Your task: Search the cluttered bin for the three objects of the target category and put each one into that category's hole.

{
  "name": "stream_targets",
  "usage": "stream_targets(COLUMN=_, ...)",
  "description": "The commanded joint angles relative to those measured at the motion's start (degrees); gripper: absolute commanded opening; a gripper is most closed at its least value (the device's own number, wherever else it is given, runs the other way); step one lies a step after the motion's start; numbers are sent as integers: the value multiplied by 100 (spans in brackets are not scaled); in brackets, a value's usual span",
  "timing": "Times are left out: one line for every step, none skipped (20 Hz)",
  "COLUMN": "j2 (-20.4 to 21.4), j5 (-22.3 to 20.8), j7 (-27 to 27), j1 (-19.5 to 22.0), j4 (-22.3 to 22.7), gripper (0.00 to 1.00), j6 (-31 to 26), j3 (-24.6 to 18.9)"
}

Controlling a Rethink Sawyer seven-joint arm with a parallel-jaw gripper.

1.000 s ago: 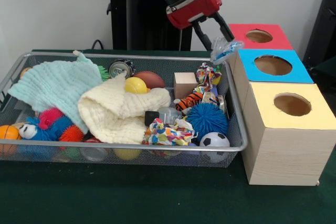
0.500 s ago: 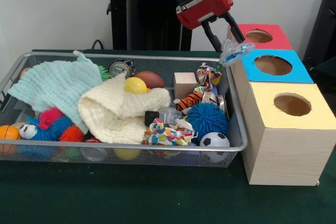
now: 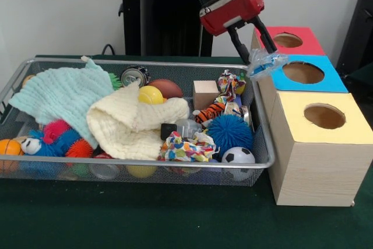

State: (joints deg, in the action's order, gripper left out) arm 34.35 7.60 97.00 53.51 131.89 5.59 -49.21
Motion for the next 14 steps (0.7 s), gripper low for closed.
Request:
stream_targets(j2=-374, j5=125, j7=1597, j1=8, j4=-350, gripper=0, j6=433, j3=-235)
stream_targets(j2=-388, j5=124, j7=1637, j1=-4, j4=-363, gripper=0, j6=486, j3=-214)
stream_targets(j2=-349, j5=197, j7=1722, j1=-102, j4=-420, gripper=0, j6=532, j3=-192)
stream_targets(j2=-326, j5=271, j7=1796, j1=-167, j4=-464, gripper=0, j6=554, j3=-182)
stream_targets(j2=-304, j5=344, j7=1869, j1=-231, j4=-508, gripper=0, j6=576, j3=-173)
stream_targets(j2=-300, j5=403, j7=1920, j1=-273, j4=-549, gripper=0, j6=575, j3=-176)
stream_targets(j2=-297, j5=462, j7=1972, j1=-316, j4=-589, gripper=0, j6=575, j3=-179)
stream_targets(j2=-301, j5=491, j7=1995, j1=-335, j4=-612, gripper=0, j6=569, j3=-177)
stream_targets(j2=-302, j5=515, j7=2020, j1=-352, j4=-626, gripper=0, j6=571, j3=-168)
stream_targets(j2=-297, j5=544, j7=2040, j1=-389, j4=-654, gripper=0, j6=586, j3=-144)
stream_targets(j2=-265, j5=570, j7=2086, j1=-420, j4=-640, gripper=0, j6=599, j3=-134)
stream_targets(j2=-260, j5=593, j7=2107, j1=-453, j4=-665, gripper=0, j6=600, j3=-108)
stream_targets(j2=-233, j5=600, j7=2160, j1=-493, j4=-637, gripper=0, j6=643, j3=-104)
stream_targets(j2=-260, j5=593, j7=2181, j1=-506, j4=-649, gripper=0, j6=674, j3=-98)
